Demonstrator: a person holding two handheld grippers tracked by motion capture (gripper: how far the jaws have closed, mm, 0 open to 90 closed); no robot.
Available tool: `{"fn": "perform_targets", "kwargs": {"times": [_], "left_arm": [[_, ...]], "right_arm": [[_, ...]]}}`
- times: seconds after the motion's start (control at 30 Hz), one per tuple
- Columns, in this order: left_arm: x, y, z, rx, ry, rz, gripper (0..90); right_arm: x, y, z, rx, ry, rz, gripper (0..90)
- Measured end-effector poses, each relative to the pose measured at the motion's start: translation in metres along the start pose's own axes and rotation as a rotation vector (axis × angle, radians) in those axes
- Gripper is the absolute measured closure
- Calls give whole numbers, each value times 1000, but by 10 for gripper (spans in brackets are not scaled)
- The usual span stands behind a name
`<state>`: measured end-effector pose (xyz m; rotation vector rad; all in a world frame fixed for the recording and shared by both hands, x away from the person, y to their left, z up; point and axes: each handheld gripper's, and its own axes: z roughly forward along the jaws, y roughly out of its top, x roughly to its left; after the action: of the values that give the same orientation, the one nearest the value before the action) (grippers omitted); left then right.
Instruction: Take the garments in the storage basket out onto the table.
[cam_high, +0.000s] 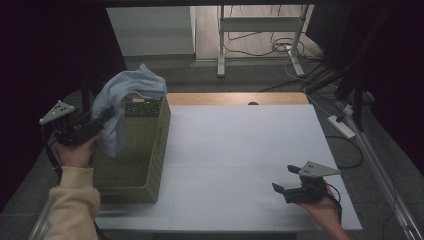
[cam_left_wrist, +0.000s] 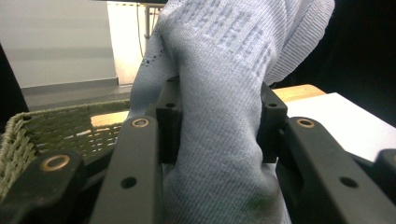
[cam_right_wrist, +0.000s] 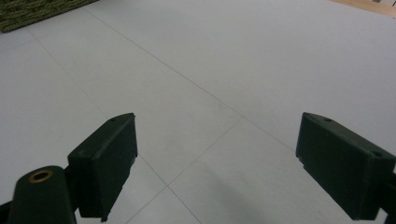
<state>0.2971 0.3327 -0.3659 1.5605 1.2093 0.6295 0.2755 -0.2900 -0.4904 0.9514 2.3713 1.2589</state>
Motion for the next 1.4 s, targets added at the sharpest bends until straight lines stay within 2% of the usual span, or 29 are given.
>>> {"fn": "perform_targets", "kwargs": {"times": [0.43, 0.67, 1.1, 1.4], "left_arm": [[-6, 3, -2, -32, -32, -6, 623], [-9, 4, -2, -49, -66, -16, 623], [-16, 6, -1, -76, -94, -16, 623], [-23, 6, 5, -75, -127, -17, 622]], "right_arm": [[0, 0, 0, 6, -5, -1, 126], [0, 0, 0, 5, -4, -1, 126], [0, 0, 0, 5, -4, -2, 126], [0, -1, 0, 8, -4, -1, 126]]}}
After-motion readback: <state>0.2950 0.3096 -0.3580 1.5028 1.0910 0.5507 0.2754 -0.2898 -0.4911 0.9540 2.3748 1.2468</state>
